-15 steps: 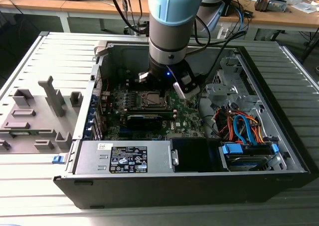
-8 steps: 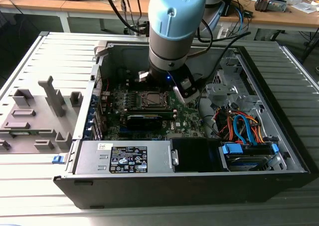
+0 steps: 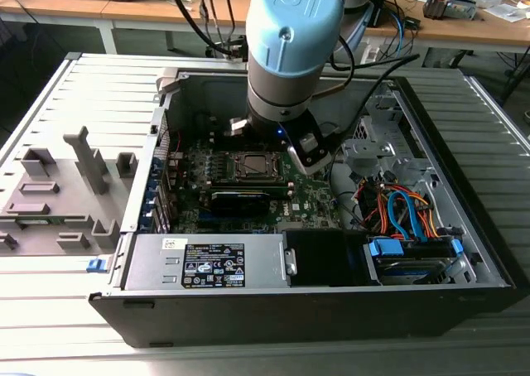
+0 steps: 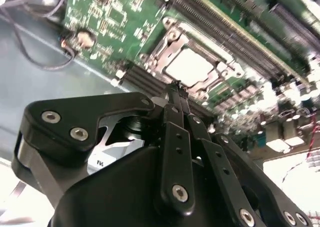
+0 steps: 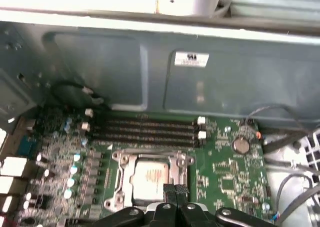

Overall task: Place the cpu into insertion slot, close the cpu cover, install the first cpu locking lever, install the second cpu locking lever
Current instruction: 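Install the second cpu locking lever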

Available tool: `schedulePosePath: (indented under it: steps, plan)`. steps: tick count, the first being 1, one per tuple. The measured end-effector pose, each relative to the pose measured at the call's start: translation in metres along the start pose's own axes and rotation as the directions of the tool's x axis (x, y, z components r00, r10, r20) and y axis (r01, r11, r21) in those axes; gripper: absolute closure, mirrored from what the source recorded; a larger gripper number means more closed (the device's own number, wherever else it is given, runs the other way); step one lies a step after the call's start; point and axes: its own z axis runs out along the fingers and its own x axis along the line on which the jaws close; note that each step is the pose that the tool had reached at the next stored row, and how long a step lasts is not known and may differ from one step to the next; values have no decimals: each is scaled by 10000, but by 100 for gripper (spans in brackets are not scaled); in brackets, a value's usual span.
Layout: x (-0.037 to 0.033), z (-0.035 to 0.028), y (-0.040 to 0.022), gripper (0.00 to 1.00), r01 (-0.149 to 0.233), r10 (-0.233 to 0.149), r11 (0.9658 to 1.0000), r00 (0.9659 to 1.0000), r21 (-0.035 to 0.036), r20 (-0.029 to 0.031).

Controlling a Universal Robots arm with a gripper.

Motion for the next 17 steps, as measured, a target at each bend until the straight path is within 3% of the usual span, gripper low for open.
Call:
schedulePosePath:
  steps: [1,6,8,9,11,13,15,17]
  plan:
    - [8,10,-5,89,3,-3,9999,10000,121,-9]
    - [116,33,-21,89,4,-4,9999,10000,138,-10]
    - [134,37,-22,89,7,-7,9997,10000,261,-21]
    - [141,39,-22,89,14,-13,9988,10000,483,-35]
    - [154,38,-22,89,37,-27,9934,10000,1142,-87]
    - [165,43,-23,89,45,-31,9905,9999,1374,-104]
    - [196,55,-27,89,47,-32,9899,9999,1414,-108]
    - [300,84,-33,89,47,-32,9899,9999,1413,-108]
